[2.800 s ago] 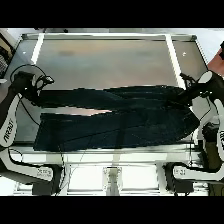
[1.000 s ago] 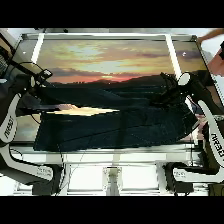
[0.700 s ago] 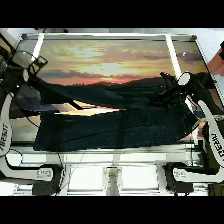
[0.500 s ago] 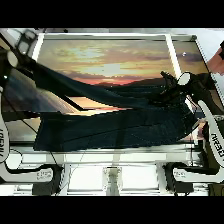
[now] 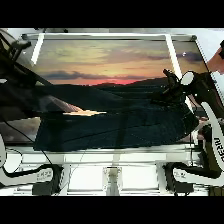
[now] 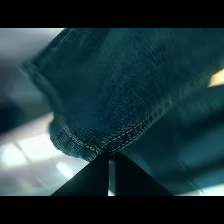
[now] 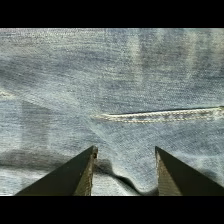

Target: Fold the clothes and pants, and hang the long-sleeved shirts on hangers.

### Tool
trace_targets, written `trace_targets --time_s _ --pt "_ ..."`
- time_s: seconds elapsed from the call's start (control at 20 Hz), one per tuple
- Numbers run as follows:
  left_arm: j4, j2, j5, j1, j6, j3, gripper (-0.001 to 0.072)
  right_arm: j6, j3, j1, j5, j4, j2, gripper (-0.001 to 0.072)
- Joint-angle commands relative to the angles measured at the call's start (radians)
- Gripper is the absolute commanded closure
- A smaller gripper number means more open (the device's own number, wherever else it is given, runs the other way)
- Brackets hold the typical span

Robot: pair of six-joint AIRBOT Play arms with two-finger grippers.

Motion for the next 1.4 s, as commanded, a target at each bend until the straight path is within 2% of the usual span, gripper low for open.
trace_targets --time_s 0.0,0.15,0.25,0.3,0.4,0.5,0.55,0.65,0.85,0.9,0.95,1.05,1.2,1.35 --pt "-0.068 0.003 -0.122 0.057 -0.084 -0.148 0.0682 -0.001 0.001 -0.001 0.021 -0.042 0.015 0.029" --pt "-0.077 0.002 -0.095 0.111 -0.043 -0.393 0.0682 -0.001 0.002 -0.001 0.038 -0.096 0.018 0.029" --pt "-0.056 0.002 -0.012 0.154 -0.032 -0.531 0.0682 0.0 0.002 -0.001 0.038 -0.118 0.018 0.029" --pt "-0.073 0.002 0.049 0.171 -0.039 -0.572 0.0682 0.0 0.002 -0.001 0.038 -0.124 0.018 0.029" --pt "-0.114 0.002 0.048 0.182 -0.042 -0.59 0.0663 0.0 0.002 -0.001 0.039 -0.14 0.018 0.029" --pt "-0.171 0.003 -0.02 0.179 -0.023 -0.589 0.038 0.0 0.002 -0.001 0.037 -0.16 0.018 0.029" --pt "-0.211 0.003 -0.037 0.179 -0.016 -0.589 0.0333 0.0 0.002 -0.001 0.037 -0.167 0.018 0.029" --pt "-0.235 0.003 -0.021 0.179 0.062 -0.585 0.0333 -0.001 0.002 -0.001 0.035 -0.172 0.018 0.029" --pt "-0.259 0.003 0.15 0.233 0.067 -0.502 0.0327 -0.001 0.002 -0.001 0.035 -0.174 0.018 0.029" --pt "-0.278 0.003 0.175 0.261 0.067 -0.471 0.0213 0.0 0.002 -0.001 0.036 -0.174 0.018 0.029" --pt "-0.293 0.003 0.195 0.291 0.066 -0.444 0.0133 0.0 0.002 -0.001 0.036 -0.176 0.018 0.029" --pt "-0.307 0.003 0.256 0.364 0.06 -0.414 0.0133 0.0 0.002 -0.001 0.037 -0.178 0.018 0.029" --pt "-0.312 -0.017 0.362 0.466 -0.029 -0.414 0.0133 0.001 0.002 -0.001 0.035 -0.177 0.018 0.029" --pt "-0.386 -0.083 0.369 0.501 -0.032 -0.414 0.0133 0.01 0.002 -0.001 0.035 -0.176 0.018 0.029"
